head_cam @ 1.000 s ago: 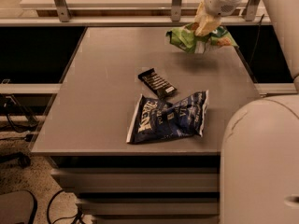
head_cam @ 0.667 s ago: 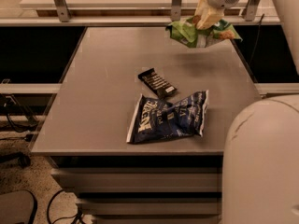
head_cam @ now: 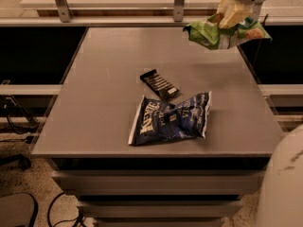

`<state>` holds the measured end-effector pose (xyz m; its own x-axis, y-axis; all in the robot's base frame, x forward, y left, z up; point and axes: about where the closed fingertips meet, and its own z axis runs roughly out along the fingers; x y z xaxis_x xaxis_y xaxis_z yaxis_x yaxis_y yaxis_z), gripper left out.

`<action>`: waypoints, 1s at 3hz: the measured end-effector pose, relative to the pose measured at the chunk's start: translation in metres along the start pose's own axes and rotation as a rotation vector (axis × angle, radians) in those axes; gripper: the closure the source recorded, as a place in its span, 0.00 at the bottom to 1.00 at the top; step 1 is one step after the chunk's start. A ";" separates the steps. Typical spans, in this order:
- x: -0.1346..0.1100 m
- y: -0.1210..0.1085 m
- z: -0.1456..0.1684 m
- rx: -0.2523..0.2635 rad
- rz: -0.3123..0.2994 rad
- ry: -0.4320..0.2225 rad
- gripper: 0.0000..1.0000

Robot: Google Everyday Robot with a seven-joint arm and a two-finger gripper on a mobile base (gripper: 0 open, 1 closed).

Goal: Move green rice chip bag near blue chip bag

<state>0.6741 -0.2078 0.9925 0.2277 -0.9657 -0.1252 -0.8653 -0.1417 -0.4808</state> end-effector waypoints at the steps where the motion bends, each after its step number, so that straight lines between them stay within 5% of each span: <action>1: 0.000 0.000 0.000 0.000 0.000 0.000 1.00; 3: 0.000 0.014 -0.004 -0.026 -0.048 0.029 1.00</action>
Offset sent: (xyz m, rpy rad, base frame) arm -0.0104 -0.0018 0.0001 -0.0372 0.0205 0.0309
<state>0.6599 -0.2105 0.9896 0.2565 -0.9635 -0.0768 -0.8649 -0.1933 -0.4633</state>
